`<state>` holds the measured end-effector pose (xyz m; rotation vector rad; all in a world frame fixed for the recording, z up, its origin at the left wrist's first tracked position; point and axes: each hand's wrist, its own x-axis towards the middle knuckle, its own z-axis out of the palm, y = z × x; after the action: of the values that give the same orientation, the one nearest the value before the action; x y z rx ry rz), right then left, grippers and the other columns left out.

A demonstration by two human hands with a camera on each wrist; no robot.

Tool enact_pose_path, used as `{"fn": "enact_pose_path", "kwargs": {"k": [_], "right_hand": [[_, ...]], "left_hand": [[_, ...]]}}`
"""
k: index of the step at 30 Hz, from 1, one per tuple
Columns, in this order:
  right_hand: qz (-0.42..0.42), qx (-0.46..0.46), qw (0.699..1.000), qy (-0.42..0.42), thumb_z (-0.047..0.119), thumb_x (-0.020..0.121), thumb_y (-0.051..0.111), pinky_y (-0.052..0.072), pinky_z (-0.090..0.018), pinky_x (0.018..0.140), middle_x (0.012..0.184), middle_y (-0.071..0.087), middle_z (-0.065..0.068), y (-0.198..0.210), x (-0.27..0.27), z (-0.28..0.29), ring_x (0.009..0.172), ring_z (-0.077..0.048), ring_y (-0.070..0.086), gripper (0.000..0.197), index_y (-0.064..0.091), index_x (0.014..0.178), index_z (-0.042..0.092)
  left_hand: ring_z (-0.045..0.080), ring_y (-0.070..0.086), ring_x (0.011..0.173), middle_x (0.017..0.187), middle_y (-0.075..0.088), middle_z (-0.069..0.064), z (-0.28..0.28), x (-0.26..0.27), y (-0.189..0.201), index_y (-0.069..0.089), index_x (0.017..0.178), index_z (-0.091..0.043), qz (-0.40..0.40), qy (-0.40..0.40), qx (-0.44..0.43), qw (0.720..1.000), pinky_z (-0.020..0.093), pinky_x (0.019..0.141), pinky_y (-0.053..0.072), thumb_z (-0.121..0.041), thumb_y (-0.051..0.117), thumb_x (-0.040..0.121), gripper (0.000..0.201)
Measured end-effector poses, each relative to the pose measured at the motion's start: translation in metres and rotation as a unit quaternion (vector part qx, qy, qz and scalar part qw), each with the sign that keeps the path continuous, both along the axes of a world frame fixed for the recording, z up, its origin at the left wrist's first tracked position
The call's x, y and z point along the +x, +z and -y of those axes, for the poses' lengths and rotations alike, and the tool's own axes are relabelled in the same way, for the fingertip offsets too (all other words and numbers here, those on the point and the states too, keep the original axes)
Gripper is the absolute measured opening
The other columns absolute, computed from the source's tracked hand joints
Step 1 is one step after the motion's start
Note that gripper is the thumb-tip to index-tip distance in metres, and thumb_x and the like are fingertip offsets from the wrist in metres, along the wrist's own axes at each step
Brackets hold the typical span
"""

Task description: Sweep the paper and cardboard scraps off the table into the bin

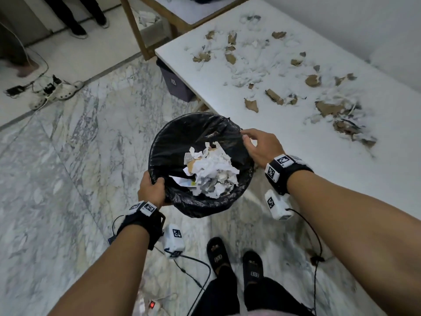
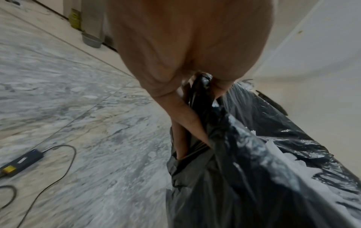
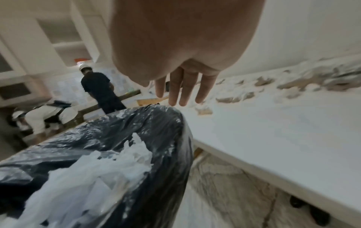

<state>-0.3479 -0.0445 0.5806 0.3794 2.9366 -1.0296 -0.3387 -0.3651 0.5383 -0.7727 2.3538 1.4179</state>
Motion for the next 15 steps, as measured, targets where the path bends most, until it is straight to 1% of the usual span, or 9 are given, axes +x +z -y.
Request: {"fn": "enact_pose_path", "kwargs": {"k": [1,3,6,8,9,11,12,13,15], "right_hand": [[0.0,-0.005,1.0,-0.02,0.042,0.096,0.049,0.05,-0.035,0.093,0.117,0.071,0.004,0.011,0.001,-0.008,0.11,-0.019,0.064,0.034,0.066,0.122,0.028],[0.037,0.006,0.998,-0.05,0.045,0.094,0.05,0.05,-0.035,0.094,0.122,0.068,0.002,0.033,0.007,-0.031,0.114,-0.022,0.062,0.038,0.063,0.126,0.03],[0.153,0.044,0.986,-0.047,0.046,0.093,0.054,0.046,-0.035,0.097,0.132,0.062,-0.004,0.055,0.013,-0.063,0.12,-0.027,0.058,0.047,0.055,0.136,0.026],[0.162,0.045,0.983,-0.079,0.043,0.093,0.055,0.046,-0.033,0.096,0.131,0.063,-0.005,0.072,0.022,-0.089,0.118,-0.027,0.059,0.048,0.054,0.137,0.025],[0.16,0.046,0.981,-0.099,0.042,0.093,0.055,0.047,-0.033,0.095,0.13,0.063,-0.005,0.081,0.029,-0.103,0.117,-0.027,0.059,0.047,0.055,0.136,0.026],[0.192,0.073,0.971,-0.121,0.045,0.092,0.054,0.048,-0.034,0.096,0.126,0.064,-0.003,0.096,0.042,-0.129,0.115,-0.028,0.06,0.043,0.062,0.129,0.023],[0.223,0.087,0.963,-0.123,0.049,0.091,0.054,0.048,-0.036,0.097,0.121,0.065,-0.002,0.101,0.049,-0.142,0.115,-0.029,0.06,0.043,0.067,0.12,0.02],[0.254,0.098,0.953,-0.129,0.054,0.086,0.054,0.048,-0.037,0.098,0.114,0.066,-0.001,0.104,0.056,-0.156,0.113,-0.028,0.061,0.044,0.07,0.108,0.02],[0.301,0.1,0.936,-0.153,0.063,0.072,0.055,0.049,-0.038,0.098,0.098,0.063,0.0,0.108,0.072,-0.182,0.105,-0.027,0.063,0.044,0.064,0.086,0.023]], "left_hand": [[0.033,0.065,0.102,0.107,0.067,0.001,-0.004,-0.007,0.009,0.06,0.115,-0.035,-0.011,-0.004,0.003,1.0,0.049,0.097,0.056,-0.027,0.056,0.09,0.027],[0.037,0.068,0.101,0.105,0.069,0.003,-0.015,-0.025,0.016,0.058,0.102,-0.039,-0.023,-0.014,0.01,1.0,0.055,0.094,0.058,-0.034,0.057,0.081,0.022],[0.042,0.073,0.099,0.109,0.073,0.004,-0.016,-0.078,-0.035,0.059,0.097,-0.052,-0.028,-0.021,0.022,0.999,0.061,0.086,0.061,-0.047,0.054,0.061,0.037],[0.043,0.074,0.097,0.109,0.074,0.005,-0.028,-0.117,-0.064,0.061,0.1,-0.054,-0.034,-0.035,0.035,0.998,0.063,0.084,0.061,-0.047,0.054,0.057,0.044],[0.044,0.074,0.096,0.109,0.075,0.005,-0.038,-0.133,-0.067,0.062,0.103,-0.053,-0.035,-0.051,0.039,0.997,0.063,0.083,0.061,-0.046,0.055,0.056,0.048],[0.044,0.076,0.091,0.107,0.077,0.007,-0.063,-0.162,-0.073,0.064,0.108,-0.048,-0.034,-0.078,0.042,0.995,0.064,0.08,0.061,-0.045,0.056,0.055,0.053],[0.043,0.076,0.089,0.105,0.078,0.007,-0.077,-0.172,-0.071,0.064,0.107,-0.046,-0.033,-0.091,0.041,0.994,0.063,0.079,0.061,-0.045,0.057,0.055,0.052],[0.043,0.076,0.088,0.103,0.078,0.006,-0.09,-0.184,-0.072,0.064,0.106,-0.046,-0.035,-0.1,0.038,0.994,0.063,0.078,0.061,-0.045,0.057,0.056,0.05],[0.044,0.076,0.089,0.103,0.078,0.007,-0.116,-0.205,-0.075,0.065,0.105,-0.045,-0.051,-0.122,0.048,0.99,0.063,0.079,0.061,-0.044,0.058,0.055,0.05]]}}
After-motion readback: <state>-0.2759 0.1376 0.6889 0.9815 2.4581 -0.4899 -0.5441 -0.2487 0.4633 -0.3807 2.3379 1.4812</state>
